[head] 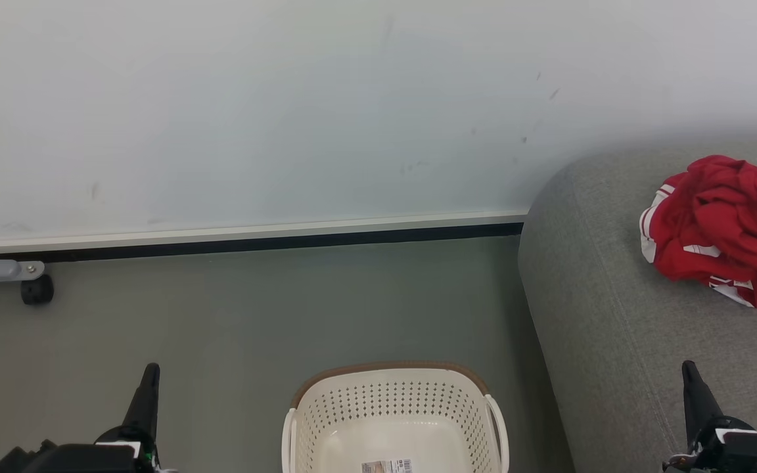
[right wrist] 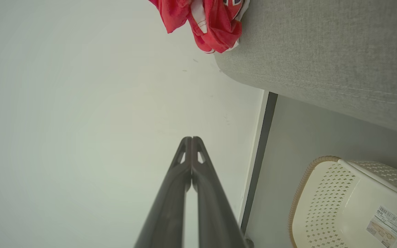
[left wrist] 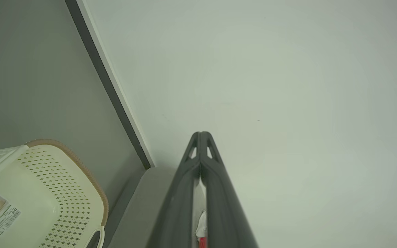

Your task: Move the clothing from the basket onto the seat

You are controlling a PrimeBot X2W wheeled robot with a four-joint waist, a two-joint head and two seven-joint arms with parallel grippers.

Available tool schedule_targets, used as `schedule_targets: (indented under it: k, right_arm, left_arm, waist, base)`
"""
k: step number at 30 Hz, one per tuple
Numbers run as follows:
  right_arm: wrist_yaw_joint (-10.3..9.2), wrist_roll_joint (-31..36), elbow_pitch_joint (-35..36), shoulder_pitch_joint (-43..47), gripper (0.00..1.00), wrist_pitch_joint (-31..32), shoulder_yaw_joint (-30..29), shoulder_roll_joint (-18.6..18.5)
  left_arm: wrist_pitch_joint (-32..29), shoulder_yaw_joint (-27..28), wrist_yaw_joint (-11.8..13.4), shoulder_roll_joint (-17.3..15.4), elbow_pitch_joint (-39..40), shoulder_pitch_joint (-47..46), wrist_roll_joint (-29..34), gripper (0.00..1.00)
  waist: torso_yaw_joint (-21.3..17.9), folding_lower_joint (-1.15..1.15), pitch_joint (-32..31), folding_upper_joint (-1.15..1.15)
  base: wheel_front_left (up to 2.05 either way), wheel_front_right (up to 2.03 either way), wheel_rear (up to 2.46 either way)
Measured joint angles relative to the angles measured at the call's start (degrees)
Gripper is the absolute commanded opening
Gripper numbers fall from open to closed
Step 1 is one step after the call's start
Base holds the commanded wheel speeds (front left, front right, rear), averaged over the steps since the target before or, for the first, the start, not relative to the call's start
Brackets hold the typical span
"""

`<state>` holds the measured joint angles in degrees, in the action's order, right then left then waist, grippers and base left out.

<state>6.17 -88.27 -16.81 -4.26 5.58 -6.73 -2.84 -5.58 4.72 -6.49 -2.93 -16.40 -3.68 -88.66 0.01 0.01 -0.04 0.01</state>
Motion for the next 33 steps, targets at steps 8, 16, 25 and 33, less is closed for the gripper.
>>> schedule_targets:
  k: [8,16,25,33]
  right_arm:
    - [0.73,-3.14,-0.32,-1.03,0.00,0.92,-0.90,0.26]
    - [0.73,-3.15,-0.32,-1.03,0.00,0.92,-0.90,0.29]
    - [0.73,-3.15,-0.32,-1.03,0.00,0.92,-0.90,0.29]
    - [0.74,-3.15,-0.32,-1.03,0.00,0.92,-0.90,0.29]
  left_arm:
    - [-0.93,0.49,-0.58,0.45,-0.40,-0.92,-3.02,0.00]
    - [-0.93,0.49,-0.58,0.46,-0.42,-0.92,-3.03,0.00]
    - [-0.93,0.49,-0.58,0.46,-0.45,-0.92,-3.04,0.00]
    - [-0.93,0.49,-0.58,0.46,-0.47,-0.92,-3.04,0.00]
  waist:
    - [-0.02,0.00,0.15,0.00]
    - [-0.02,0.00,0.14,0.00]
    - [-0.01,0.00,0.14,0.00]
    - [-0.01,0.00,0.14,0.00]
  base:
    - [0.00,0.00,0.00]
    - [0.00,0.00,0.00]
    - [0.00,0.00,0.00]
    - [0.00,0.00,0.00]
